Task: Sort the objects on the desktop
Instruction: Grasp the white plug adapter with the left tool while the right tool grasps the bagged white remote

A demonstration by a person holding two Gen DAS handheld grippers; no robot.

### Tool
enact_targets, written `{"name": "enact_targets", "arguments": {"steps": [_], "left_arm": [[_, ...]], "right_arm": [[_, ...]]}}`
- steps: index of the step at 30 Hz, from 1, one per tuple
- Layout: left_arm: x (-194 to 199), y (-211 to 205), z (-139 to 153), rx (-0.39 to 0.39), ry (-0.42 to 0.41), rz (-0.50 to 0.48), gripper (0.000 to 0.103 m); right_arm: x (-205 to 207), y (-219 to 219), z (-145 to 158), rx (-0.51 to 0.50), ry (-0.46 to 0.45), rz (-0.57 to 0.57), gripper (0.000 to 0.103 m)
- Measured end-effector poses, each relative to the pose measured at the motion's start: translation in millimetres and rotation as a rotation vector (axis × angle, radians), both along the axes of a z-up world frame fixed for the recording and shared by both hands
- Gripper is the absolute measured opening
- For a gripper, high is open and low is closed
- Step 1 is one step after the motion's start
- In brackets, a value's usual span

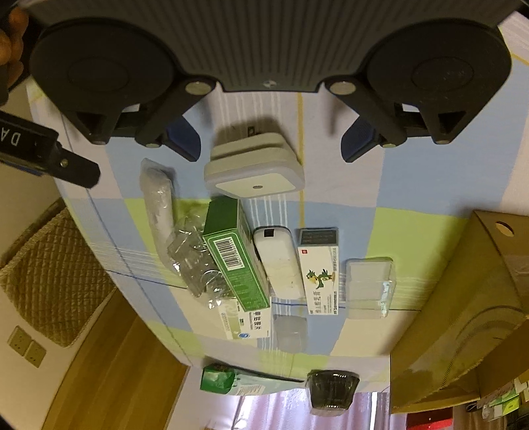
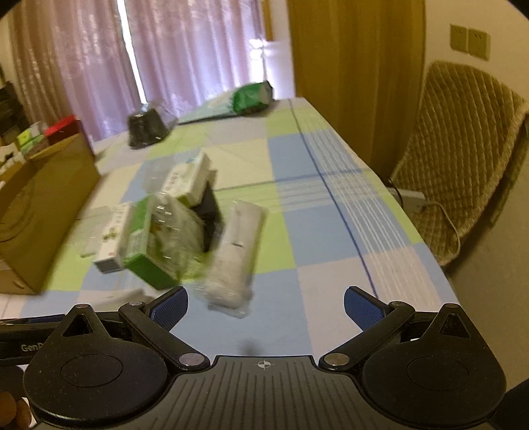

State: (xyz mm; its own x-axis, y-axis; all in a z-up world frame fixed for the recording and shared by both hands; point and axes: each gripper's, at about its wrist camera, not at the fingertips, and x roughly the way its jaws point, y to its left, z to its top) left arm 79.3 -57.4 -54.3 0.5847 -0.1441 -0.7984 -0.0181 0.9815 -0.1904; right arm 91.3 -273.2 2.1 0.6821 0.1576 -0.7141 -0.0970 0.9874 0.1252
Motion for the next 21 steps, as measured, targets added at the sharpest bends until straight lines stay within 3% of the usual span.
{"name": "enact_targets", "arguments": {"steps": [7, 12, 19, 21], "left_arm": [[20.7, -8.8, -11.6, 0.010, 0.017, 0.004, 0.079], [21.8, -3.0, -6.9, 0.040, 0.018, -0.059, 0.068], [12.8, 13.3, -2.2, 0.069, 0.014, -0.105, 0.068], [10.8, 14.5, -1.6, 0.066, 0.008, -0.098, 0.072]], "right_arm": [[16.1, -10.6, -15.9, -0.004, 0.026, -0.005, 0.103], [26.7, -6.1, -25.8, 0.006, 0.047, 0.021, 0.103], [43.2, 16.4, -37.5, -0.004, 0.044, 0.108, 0.103], [50.6, 23.4, -42.4, -0.012, 0.047, 0.116, 0.102]]}}
